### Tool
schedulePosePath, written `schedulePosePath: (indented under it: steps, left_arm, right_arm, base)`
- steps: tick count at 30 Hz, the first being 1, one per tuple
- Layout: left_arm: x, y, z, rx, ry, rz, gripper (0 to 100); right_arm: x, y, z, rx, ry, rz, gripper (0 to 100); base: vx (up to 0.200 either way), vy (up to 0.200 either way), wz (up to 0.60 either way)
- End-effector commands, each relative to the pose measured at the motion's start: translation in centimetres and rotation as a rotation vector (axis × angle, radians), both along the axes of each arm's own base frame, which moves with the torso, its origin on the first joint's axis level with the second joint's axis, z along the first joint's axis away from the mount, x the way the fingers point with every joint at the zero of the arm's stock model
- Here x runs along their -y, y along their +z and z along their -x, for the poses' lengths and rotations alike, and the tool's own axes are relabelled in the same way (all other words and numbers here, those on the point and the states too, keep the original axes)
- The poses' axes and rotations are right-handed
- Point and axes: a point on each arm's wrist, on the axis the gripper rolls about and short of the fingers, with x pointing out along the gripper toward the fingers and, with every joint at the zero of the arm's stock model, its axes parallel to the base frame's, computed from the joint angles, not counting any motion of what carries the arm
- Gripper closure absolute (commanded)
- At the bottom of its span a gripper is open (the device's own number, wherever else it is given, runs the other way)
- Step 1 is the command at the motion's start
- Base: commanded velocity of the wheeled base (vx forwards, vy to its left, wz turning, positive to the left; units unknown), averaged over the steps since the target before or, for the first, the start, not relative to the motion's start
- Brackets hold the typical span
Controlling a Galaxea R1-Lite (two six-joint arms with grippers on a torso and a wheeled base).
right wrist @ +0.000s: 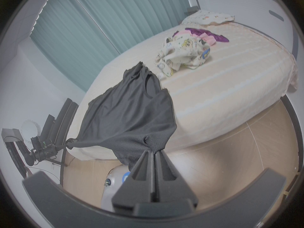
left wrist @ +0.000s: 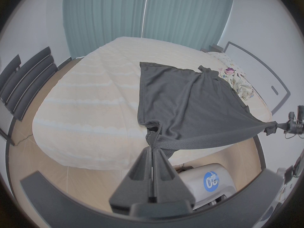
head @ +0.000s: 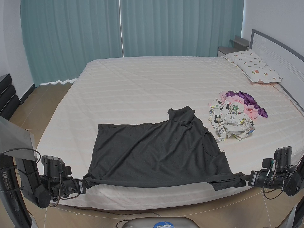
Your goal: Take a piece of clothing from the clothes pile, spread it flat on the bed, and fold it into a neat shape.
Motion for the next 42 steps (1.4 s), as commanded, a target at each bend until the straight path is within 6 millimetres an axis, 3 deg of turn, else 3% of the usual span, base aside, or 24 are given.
schedulePosePath:
  steps: [1,7,10,14,24,31,42]
  left_arm:
    - [0.2,2.4,-2.0,0.072,0.034,0.050,100]
    - [0.3,4.8,-1.6,-0.067,0.039,0.087,100]
    - [0.2,7.6,-2.1,-0.169,0.002,0.128,100]
    - [0.4,9.0,-2.9,-0.298,0.004,0.121,100]
    - [0.5,6.4,-3.1,-0.468,0.021,0.080,100]
    - [0.9,4.5,-1.5,-0.593,0.020,-0.076,100]
    - [1.5,3.9,-0.5,-0.632,-0.008,-0.099,100]
  right_arm:
    - [0.1,0.7,-1.3,0.054,-0.005,-0.007,100]
    - [-0.3,-0.1,-1.1,0.013,0.015,-0.006,100]
    - [-0.4,-0.4,-1.0,-0.004,0.018,-0.006,100]
    - [-0.4,-0.5,-0.7,-0.017,0.019,-0.005,100]
    - [-0.3,-1.3,0.8,-0.077,0.033,0.015,100]
    - [-0.3,-2.4,1.5,-0.136,0.075,0.055,100]
    - [0.0,-2.4,1.5,-0.134,0.059,0.057,100]
  base:
    - [0.000,0.000,0.00]
    - [0.000,0.000,0.00]
    - [0.000,0.000,0.00]
    - [0.000,0.000,0.00]
    - [0.000,0.000,0.00]
    - [0.000,0.000,0.00]
    - [0.000,0.000,0.00]
